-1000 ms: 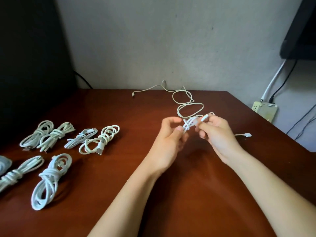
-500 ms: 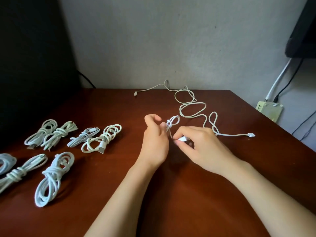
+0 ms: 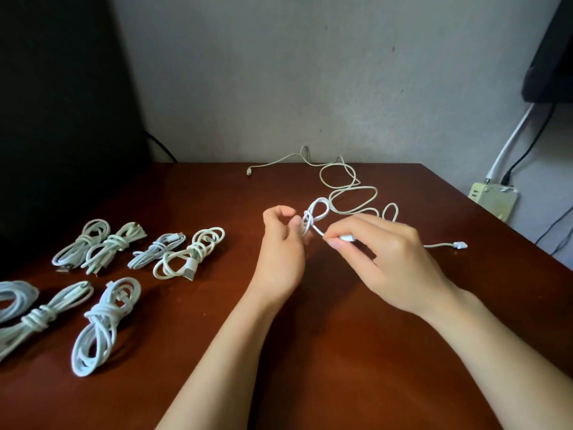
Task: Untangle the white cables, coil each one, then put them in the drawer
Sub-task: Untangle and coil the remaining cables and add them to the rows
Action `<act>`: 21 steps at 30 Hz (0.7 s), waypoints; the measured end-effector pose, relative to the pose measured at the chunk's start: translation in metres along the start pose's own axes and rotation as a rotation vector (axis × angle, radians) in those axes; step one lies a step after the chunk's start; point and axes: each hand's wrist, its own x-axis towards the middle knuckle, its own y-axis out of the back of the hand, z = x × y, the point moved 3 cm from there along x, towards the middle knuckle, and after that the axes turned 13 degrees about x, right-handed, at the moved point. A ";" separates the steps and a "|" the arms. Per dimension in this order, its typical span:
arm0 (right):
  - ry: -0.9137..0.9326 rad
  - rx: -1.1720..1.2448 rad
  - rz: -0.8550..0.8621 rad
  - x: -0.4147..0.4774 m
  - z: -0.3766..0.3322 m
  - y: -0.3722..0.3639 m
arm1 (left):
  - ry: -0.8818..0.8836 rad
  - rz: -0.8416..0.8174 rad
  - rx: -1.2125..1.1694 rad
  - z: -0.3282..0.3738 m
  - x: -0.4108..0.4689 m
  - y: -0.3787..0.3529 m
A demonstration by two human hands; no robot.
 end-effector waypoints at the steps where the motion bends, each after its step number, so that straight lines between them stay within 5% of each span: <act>1: 0.001 0.001 0.016 0.000 0.000 0.002 | 0.024 -0.002 -0.043 -0.001 0.001 0.000; 6: 0.013 0.038 -0.028 0.000 -0.003 -0.001 | 0.092 -0.043 -0.164 -0.001 -0.001 0.000; 12: -0.022 0.093 -0.107 -0.003 0.000 -0.009 | -0.237 -0.175 0.405 0.001 -0.013 -0.006; 21: -0.254 0.252 0.085 -0.003 0.017 -0.001 | -0.335 -0.360 0.615 0.002 -0.020 -0.020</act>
